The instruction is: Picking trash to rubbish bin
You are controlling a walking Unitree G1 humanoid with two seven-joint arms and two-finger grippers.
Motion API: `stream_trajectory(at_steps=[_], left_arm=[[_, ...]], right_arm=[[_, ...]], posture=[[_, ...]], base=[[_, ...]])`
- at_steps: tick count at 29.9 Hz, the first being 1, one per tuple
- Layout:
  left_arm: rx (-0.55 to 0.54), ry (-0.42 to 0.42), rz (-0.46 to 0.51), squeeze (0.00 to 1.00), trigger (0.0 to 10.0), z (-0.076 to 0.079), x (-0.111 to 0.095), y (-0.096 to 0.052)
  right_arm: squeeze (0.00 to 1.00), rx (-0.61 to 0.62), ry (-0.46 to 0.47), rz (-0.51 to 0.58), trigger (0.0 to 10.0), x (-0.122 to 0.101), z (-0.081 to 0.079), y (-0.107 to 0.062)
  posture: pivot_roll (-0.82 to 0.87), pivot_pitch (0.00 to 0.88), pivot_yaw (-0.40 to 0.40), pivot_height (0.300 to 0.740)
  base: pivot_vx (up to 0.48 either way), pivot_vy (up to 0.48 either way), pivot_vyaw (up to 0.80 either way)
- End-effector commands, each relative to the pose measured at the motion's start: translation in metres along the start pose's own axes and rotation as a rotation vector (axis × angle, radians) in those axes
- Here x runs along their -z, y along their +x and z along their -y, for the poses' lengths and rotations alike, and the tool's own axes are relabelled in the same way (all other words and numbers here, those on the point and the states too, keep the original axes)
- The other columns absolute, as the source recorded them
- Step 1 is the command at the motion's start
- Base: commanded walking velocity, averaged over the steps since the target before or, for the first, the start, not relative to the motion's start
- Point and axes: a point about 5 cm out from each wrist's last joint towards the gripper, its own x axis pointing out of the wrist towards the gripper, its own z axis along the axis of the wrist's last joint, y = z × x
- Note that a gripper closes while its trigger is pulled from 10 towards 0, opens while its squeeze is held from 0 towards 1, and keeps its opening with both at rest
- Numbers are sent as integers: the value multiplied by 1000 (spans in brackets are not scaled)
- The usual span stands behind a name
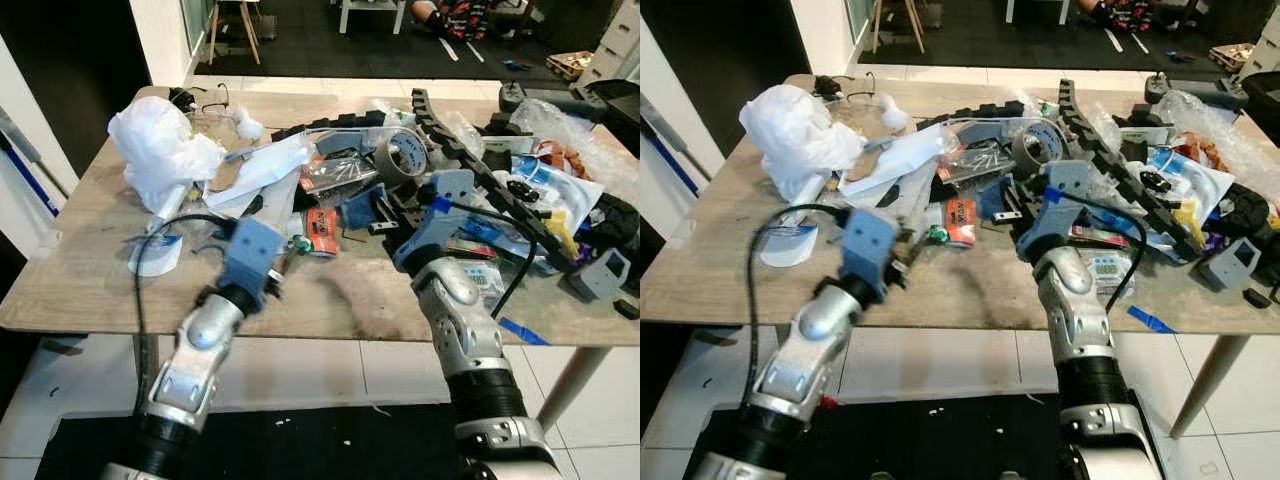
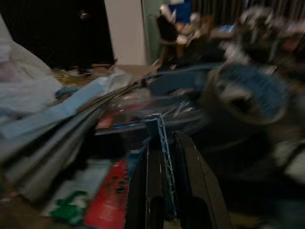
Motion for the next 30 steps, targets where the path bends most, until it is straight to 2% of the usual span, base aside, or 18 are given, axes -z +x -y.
stream_trajectory(at_steps=[1, 2, 9, 12, 19, 30], left_arm=[[-76, -44, -15, 0, 10000, -7, 3, 0], [-122, -61, 6, 0, 10000, -13, 1, -1], [-200, -79, 7, 0, 10000, -21, 2, -3], [-205, -78, 10, 0, 10000, -21, 2, -4], [-218, -87, 18, 0, 10000, -19, 0, -2], [-220, -86, 19, 0, 10000, -19, 0, -1]], right_arm=[[0, -31, -95, 56, 10000, -8, -9, -2], [0, -35, -127, 64, 10000, -6, -12, -5], [0, -3, -121, 71, 10000, -3, -12, -10], [0, -10, -163, 82, 10000, -5, -12, -10], [0, -13, -196, 97, 10000, -6, -13, -9], [0, -21, -189, 88, 10000, -2, -18, -10]], posture=[[-43, 100, 2, 740], [-38, 99, -3, 740], [-34, 103, -5, 740], [-36, 106, -4, 740], [-37, 115, -5, 740], [-35, 118, -4, 740]], base=[[0, 0, 0], [0, 0, 0], [0, 0, 0], [0, 0, -750], [0, 0, -800], [0, 0, -800]])
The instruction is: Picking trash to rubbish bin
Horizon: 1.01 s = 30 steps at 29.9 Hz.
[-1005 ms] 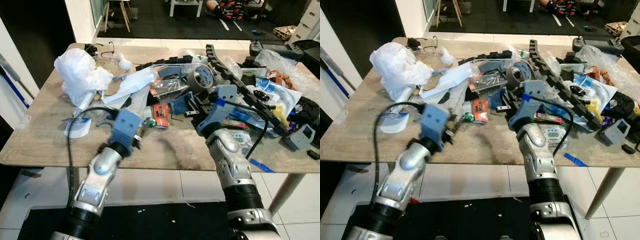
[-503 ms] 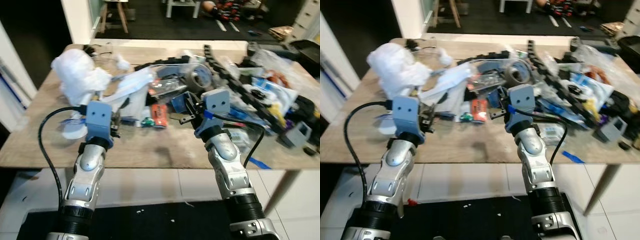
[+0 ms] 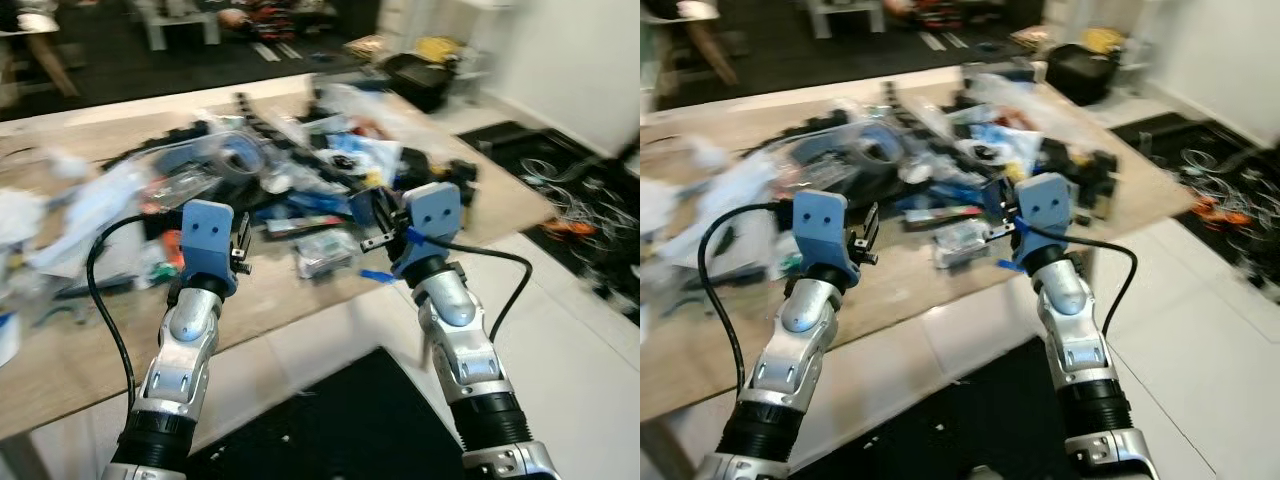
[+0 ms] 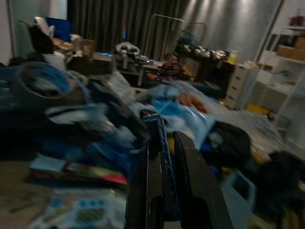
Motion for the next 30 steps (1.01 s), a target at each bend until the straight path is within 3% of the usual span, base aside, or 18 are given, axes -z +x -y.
stream_trajectory(at_steps=[1, 30], left_arm=[[-6, -3, -12, 0, 10000, -1, 3, -1], [-22, -20, -23, 0, 10000, -1, 6, 0]], right_arm=[[0, -4, 0, -2, 10000, 1, -2, -1], [0, -25, 40, -48, 10000, 11, -6, -2]], posture=[[-35, 118, -4, 740], [-40, 122, -26, 740]], base=[[0, 0, -800], [0, 0, -800]])
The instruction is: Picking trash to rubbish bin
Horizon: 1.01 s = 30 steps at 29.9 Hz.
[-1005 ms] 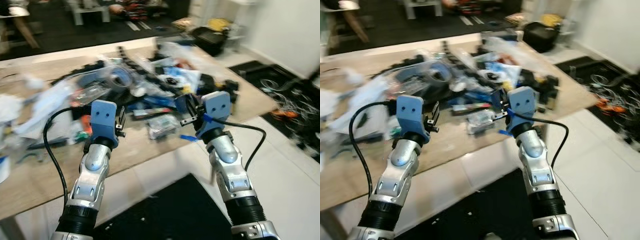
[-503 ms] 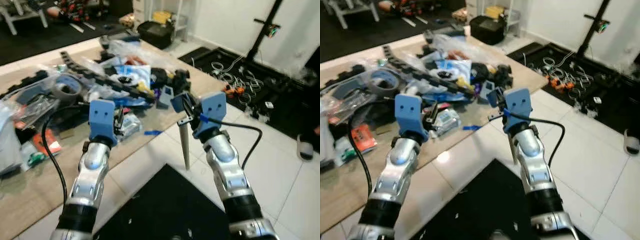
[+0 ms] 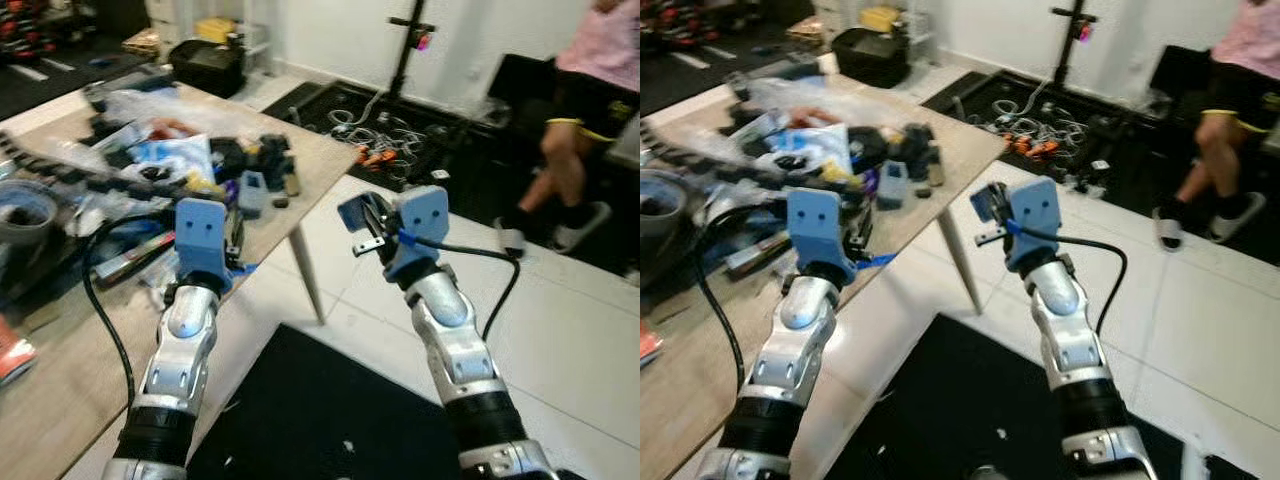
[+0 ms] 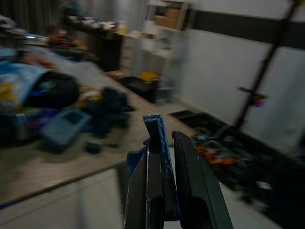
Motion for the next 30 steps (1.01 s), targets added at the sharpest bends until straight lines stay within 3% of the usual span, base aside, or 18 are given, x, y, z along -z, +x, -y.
stream_trajectory(at_steps=[1, 30], left_arm=[[-1, -12, -10, 0, 10000, 0, 3, -2], [1, -5, -12, 0, 10000, -1, 4, -3]], right_arm=[[0, -1, 12, -21, 10000, 5, -2, -3], [0, -14, 24, -63, 10000, 16, -8, -8]], posture=[[-41, 122, -26, 740], [-37, 124, -25, 740]], base=[[0, 0, -800], [0, 0, -800]])
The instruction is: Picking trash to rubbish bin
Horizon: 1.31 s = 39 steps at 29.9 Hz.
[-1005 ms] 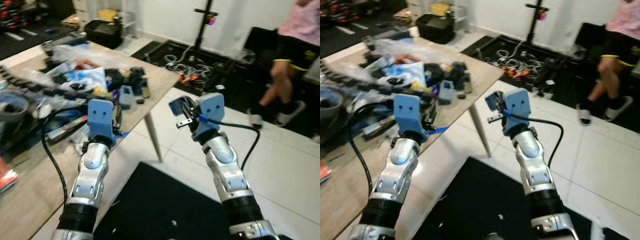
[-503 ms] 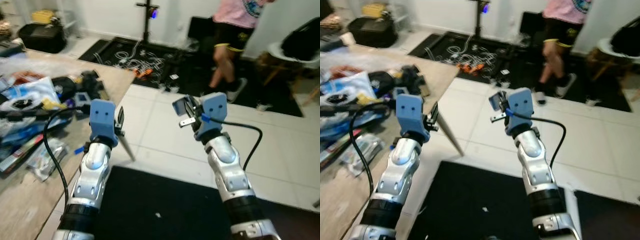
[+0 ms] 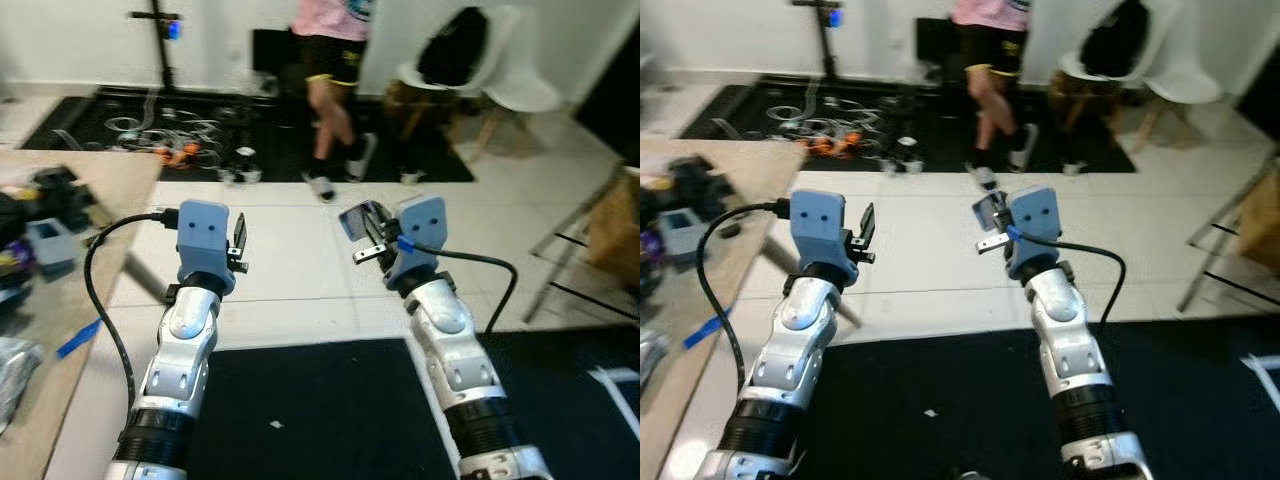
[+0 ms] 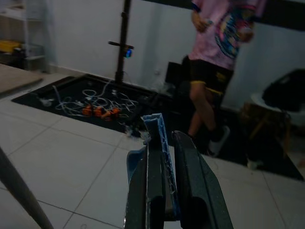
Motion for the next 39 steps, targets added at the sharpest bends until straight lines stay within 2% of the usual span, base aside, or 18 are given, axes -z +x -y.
stream_trajectory(at_steps=[1, 22, 39], left_arm=[[0, -5, -7, 0, 10000, -1, 2, -2], [9, -6, -10, 0, 10000, 0, 3, -1], [19, -13, -36, 0, 10000, 2, 9, -4]], right_arm=[[0, 3, 1, -22, 10000, 5, 0, -3], [0, 3, 7, -63, 10000, 17, -2, -9], [0, 7, 37, -154, 10000, 38, -2, -21]], posture=[[-37, 124, -25, 740], [-36, 119, -23, 740], [-36, 118, -27, 740]], base=[[0, 0, -800], [0, 0, -800], [0, 0, -800]])
